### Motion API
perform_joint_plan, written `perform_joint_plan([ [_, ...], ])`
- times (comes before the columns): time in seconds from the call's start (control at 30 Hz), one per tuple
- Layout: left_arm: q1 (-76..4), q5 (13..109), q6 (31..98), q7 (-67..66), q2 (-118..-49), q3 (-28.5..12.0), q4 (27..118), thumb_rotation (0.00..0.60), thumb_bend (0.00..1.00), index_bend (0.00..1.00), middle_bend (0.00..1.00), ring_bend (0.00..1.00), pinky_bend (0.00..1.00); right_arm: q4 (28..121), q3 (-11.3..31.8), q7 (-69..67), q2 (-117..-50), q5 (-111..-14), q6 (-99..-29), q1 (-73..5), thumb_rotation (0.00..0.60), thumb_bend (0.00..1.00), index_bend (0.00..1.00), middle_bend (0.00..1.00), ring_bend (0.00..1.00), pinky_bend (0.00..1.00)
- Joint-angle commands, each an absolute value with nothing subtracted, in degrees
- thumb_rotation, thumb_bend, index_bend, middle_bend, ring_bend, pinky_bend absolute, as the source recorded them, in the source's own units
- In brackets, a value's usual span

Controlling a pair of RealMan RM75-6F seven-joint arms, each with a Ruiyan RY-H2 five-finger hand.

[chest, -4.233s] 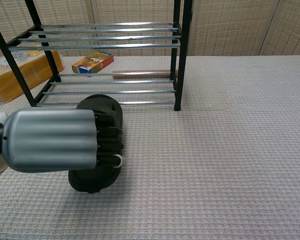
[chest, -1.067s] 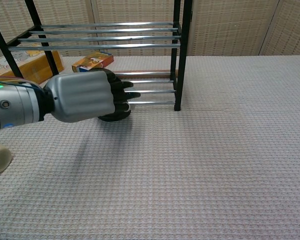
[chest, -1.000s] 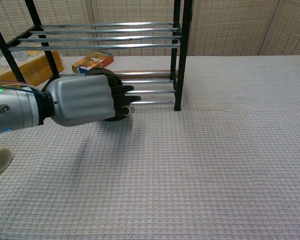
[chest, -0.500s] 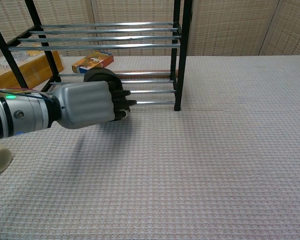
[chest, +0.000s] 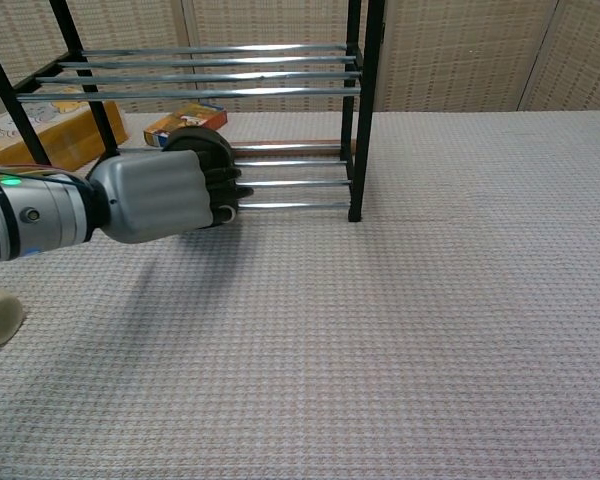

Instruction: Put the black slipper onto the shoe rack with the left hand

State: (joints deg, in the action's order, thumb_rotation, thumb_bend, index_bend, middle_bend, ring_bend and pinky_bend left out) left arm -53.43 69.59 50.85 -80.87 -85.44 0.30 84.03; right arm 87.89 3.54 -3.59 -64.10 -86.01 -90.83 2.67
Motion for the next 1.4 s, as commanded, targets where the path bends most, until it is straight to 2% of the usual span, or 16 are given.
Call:
perform_joint_plan([
  [0.03, -53.47, 69.06, 51.11, -81.08, -85.22, 0.6, 84.19, 0.6, 0.2, 0.2, 0.0, 0.0, 0.28, 87.93, 3.55, -3.55, -64.06, -85.99, -90.76, 2.64, 0.6, 0.21, 0.15, 0.25, 0.18, 0.2],
  [0.23, -53.14, 68.0, 52.17, -81.59, -83.78, 1.72, 86.57, 0.6, 0.2, 0.22, 0.0, 0.0, 0.28, 87.97, 3.58, -3.56, -63.97, -86.0, -90.8, 2.66, 0.6, 0.21, 0.15, 0.25, 0.18, 0.2],
  [0.4, -51.87, 69.59, 54.51, -79.14, -81.87, 2.91, 91.24, 0.6, 0.2, 0.19, 0.0, 0.0, 0.28, 88.04, 3.66, -3.58, -63.86, -86.2, -90.92, 2.57, 0.6, 0.21, 0.15, 0.25, 0.18, 0.2],
  [0.63, -47.9, 74.61, 59.95, -69.09, -77.34, 4.2, 98.99, 0.6, 0.2, 0.18, 0.0, 0.0, 0.28, 88.19, 3.88, -3.56, -63.37, -86.1, -91.06, 2.55, 0.6, 0.21, 0.15, 0.25, 0.18, 0.2],
  [0.87, -42.59, 80.45, 64.78, -57.82, -71.87, 7.34, 104.6, 0.6, 0.2, 0.18, 0.0, 0.0, 0.28, 88.3, 3.9, -3.68, -63.44, -86.11, -90.36, 2.11, 0.6, 0.21, 0.15, 0.25, 0.18, 0.2],
  [1.13, -34.76, 81.86, 72.44, -42.8, -66.33, 8.46, 106.19, 0.6, 0.2, 0.19, 0.01, 0.0, 0.28, 88.67, 4.05, -3.26, -63.35, -86.39, -89.37, 1.21, 0.6, 0.21, 0.15, 0.25, 0.18, 0.2],
  [1.4, -25.99, 78.75, 79.4, -28.56, -62.75, 7.92, 101.55, 0.6, 0.2, 0.23, 0.06, 0.0, 0.28, 89.12, 3.4, -3.53, -63.47, -86.63, -87.28, 0.26, 0.6, 0.21, 0.15, 0.25, 0.18, 0.2],
])
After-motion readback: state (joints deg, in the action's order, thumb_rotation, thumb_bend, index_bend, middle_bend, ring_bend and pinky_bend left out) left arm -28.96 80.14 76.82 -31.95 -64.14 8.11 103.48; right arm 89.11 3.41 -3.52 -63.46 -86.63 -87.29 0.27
